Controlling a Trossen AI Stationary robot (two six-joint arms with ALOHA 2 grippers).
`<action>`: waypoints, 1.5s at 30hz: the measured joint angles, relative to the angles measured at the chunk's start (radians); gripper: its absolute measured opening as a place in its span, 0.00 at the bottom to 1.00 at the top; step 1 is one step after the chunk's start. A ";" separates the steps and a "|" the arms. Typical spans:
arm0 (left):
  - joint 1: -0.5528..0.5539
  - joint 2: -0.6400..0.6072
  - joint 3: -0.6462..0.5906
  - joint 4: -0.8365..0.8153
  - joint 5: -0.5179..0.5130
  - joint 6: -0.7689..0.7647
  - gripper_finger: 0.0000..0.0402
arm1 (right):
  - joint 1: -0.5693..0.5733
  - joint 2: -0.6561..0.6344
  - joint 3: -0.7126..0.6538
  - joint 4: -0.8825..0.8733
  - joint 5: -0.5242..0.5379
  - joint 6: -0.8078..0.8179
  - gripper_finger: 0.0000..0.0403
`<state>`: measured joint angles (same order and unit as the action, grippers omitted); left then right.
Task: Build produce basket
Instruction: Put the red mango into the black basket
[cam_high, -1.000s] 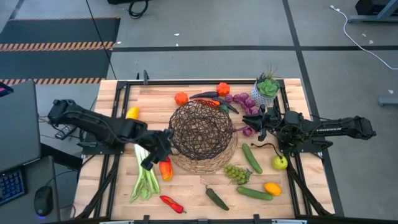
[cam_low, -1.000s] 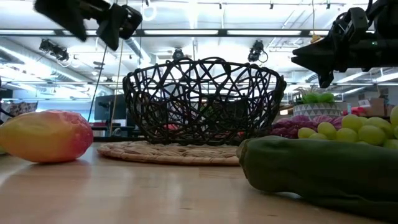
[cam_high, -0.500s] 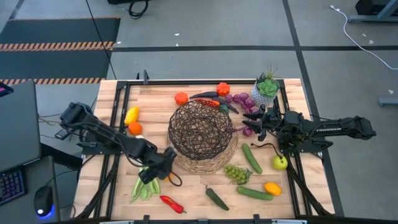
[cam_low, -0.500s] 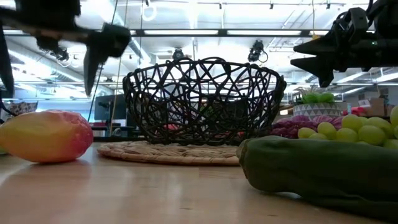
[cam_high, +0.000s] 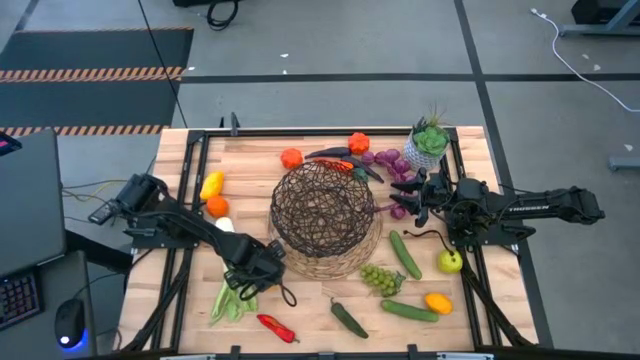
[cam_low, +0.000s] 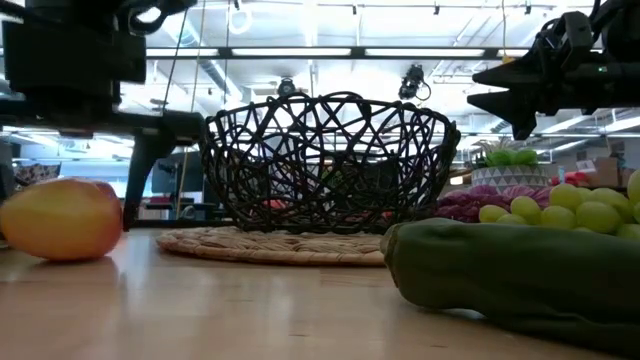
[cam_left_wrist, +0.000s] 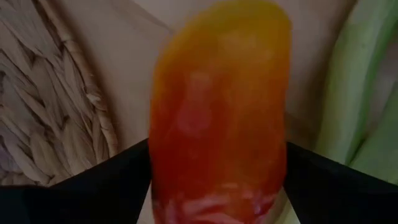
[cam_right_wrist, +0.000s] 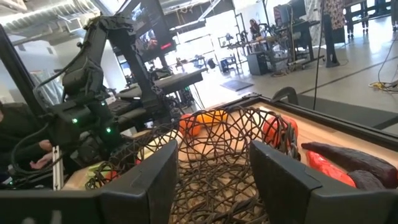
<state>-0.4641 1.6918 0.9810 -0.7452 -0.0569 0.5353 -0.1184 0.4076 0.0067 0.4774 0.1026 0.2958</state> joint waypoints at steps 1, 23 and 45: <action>0.000 0.002 0.000 0.000 -0.004 -0.004 0.82 | 0.000 0.000 0.000 0.000 -0.002 0.000 0.51; -0.012 0.004 0.190 -0.114 -0.028 -0.443 0.68 | 0.000 0.000 0.000 -0.001 -0.002 0.018 0.51; 0.306 0.003 0.611 -0.260 -0.176 -0.769 0.71 | 0.000 0.000 0.000 0.051 0.039 0.085 0.51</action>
<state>-0.1585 1.6951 1.5921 -1.0050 -0.2325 -0.2333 -0.1184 0.4072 0.0067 0.5284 0.1419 0.3804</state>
